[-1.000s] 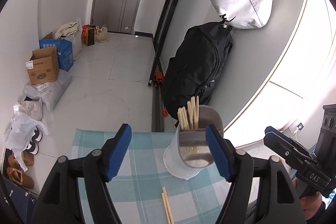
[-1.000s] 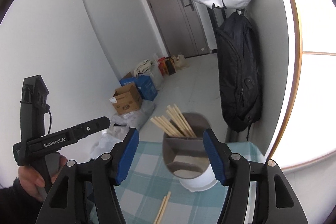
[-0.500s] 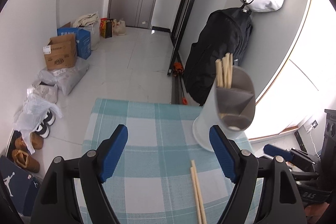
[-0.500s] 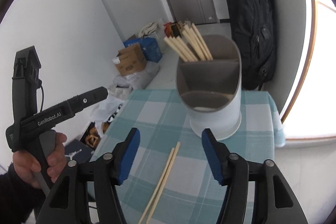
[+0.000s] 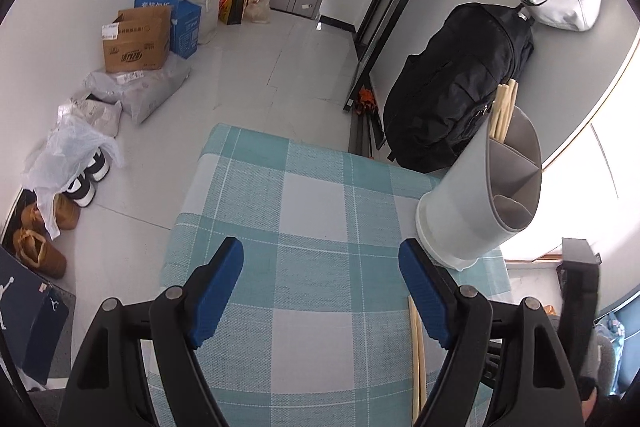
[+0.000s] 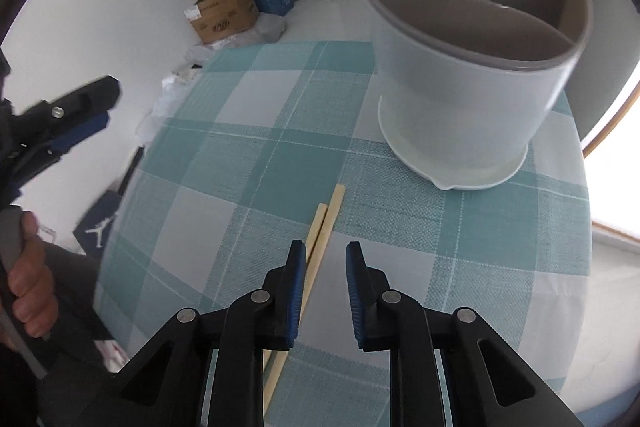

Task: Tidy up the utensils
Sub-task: 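Lower the right gripper onto the loose chopsticks and grasp one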

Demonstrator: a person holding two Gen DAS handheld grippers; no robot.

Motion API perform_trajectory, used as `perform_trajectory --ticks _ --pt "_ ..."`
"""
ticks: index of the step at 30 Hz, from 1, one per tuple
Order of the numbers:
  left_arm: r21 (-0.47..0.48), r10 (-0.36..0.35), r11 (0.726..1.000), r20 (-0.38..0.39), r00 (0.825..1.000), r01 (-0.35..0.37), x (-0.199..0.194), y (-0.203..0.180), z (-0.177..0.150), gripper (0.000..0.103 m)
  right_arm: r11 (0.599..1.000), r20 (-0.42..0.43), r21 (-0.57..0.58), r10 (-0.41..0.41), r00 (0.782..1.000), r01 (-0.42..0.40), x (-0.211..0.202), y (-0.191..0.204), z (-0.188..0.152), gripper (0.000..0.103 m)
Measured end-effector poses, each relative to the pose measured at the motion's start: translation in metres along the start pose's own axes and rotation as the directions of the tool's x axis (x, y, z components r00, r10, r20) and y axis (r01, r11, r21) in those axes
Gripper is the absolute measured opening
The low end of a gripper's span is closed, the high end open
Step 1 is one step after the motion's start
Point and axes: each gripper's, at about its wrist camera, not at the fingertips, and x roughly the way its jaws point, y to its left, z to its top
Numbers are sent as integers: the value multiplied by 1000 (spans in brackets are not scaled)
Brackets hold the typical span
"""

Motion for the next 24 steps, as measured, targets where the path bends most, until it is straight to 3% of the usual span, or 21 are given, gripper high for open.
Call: perform_trajectory --ticks 4,19,20,24 --pt "-49 -25 999 -29 999 23 -1 15 -2 76 999 -43 -20 -29 999 28 13 4 3 17" --pt "-102 -37 994 -52 998 31 1 32 0 76 990 -20 -29 -141 990 141 24 19 26 16" --pt "-103 -33 994 -54 998 28 1 33 0 76 990 -16 -24 -142 990 142 24 19 24 9" --pt "-97 -24 995 -76 997 17 5 35 -4 76 996 20 40 -83 996 82 13 7 20 6"
